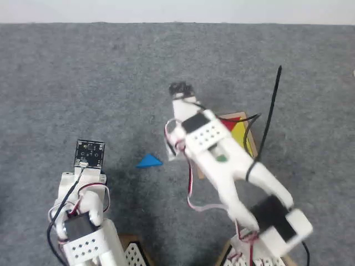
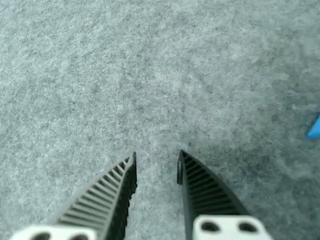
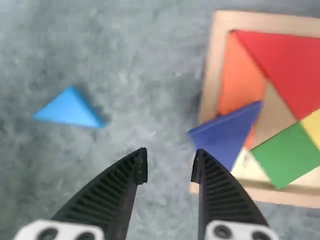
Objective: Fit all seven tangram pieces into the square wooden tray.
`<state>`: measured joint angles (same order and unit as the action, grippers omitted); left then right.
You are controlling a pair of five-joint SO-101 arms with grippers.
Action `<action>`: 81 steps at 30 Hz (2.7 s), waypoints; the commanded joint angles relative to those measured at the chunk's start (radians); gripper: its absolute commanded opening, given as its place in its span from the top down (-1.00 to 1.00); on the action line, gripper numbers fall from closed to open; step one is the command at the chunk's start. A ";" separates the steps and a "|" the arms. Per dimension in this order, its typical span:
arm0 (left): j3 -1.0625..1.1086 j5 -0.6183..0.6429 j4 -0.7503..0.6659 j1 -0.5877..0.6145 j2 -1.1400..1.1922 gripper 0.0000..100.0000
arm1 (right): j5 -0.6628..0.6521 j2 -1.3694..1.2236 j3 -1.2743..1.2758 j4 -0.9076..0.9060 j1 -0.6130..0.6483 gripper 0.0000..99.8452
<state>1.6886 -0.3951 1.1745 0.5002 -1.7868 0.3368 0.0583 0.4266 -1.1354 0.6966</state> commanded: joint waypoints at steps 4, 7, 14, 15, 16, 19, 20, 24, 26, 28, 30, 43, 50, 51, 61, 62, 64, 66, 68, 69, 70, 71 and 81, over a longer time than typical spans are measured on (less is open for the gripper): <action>-0.007 -0.006 -0.009 0.002 -0.006 0.73 | 0.005 0.079 0.163 0.088 0.041 0.67; -0.007 -0.006 -0.009 0.002 -0.006 0.73 | -0.017 0.041 0.170 0.087 0.033 0.67; -0.007 -0.006 -0.009 0.002 -0.006 0.73 | -0.061 0.013 0.175 0.090 -0.074 0.67; -0.007 -0.006 -0.009 0.002 -0.006 0.73 | -0.078 0.013 0.176 0.090 -0.090 0.67; -0.007 -0.006 -0.009 0.002 -0.006 0.73 | -0.089 0.015 0.180 0.090 -0.107 0.67; -0.007 -0.006 -0.009 0.002 -0.006 0.73 | -0.095 0.016 0.180 0.090 -0.156 0.67; -0.007 -0.006 -0.009 0.002 -0.006 0.73 | -0.101 0.021 0.180 0.087 -0.168 0.67; -0.007 -0.006 -0.009 0.002 -0.006 0.73 | -0.143 0.025 0.178 0.076 -0.177 0.67; -0.007 -0.006 -0.009 0.002 -0.006 0.73 | -0.143 0.041 0.176 0.074 -0.165 0.67; -0.007 -0.006 -0.009 0.002 -0.006 0.73 | -0.143 0.085 0.176 0.074 -0.157 0.67; -0.007 -0.006 -0.009 0.002 -0.006 0.73 | -0.140 0.151 0.175 0.074 -0.154 0.67; -0.007 -0.006 -0.009 0.002 -0.006 0.73 | -0.140 0.151 0.124 0.186 -0.094 0.68; -0.007 -0.006 -0.009 0.002 -0.006 0.73 | -0.137 -0.036 0.011 0.203 -0.074 0.67; -0.007 -0.006 -0.009 0.002 -0.006 0.73 | -0.137 -0.054 0.003 0.205 -0.076 0.67; -0.007 -0.006 -0.009 0.002 -0.006 0.73 | -0.137 -0.085 0.018 0.197 -0.097 0.67; -0.007 -0.006 -0.009 0.002 -0.006 0.73 | -0.137 -0.085 0.029 0.197 -0.107 0.67; -0.007 -0.006 -0.009 0.002 -0.006 0.73 | -0.135 -0.085 0.057 0.199 -0.122 0.67; -0.007 -0.006 -0.009 0.002 -0.006 0.73 | -0.132 -0.081 0.086 0.205 -0.131 0.67; -0.007 -0.006 -0.009 0.002 -0.006 0.73 | -0.106 -0.059 0.117 0.205 -0.130 0.67; -0.007 -0.006 -0.009 0.002 -0.006 0.73 | -0.098 -0.041 0.132 0.205 -0.125 0.67; -0.007 -0.006 -0.009 0.002 -0.006 0.73 | -0.095 -0.021 0.147 0.205 -0.124 0.67; -0.007 -0.006 -0.009 0.002 -0.006 0.73 | -0.092 0.004 0.163 0.205 -0.122 0.67; -0.007 -0.006 -0.009 0.002 -0.006 0.73 | -0.074 0.228 0.273 0.200 -0.124 0.67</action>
<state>1.6886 -0.3951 1.1745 0.5002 -1.7868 0.2493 0.1995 0.7073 -0.9452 0.5831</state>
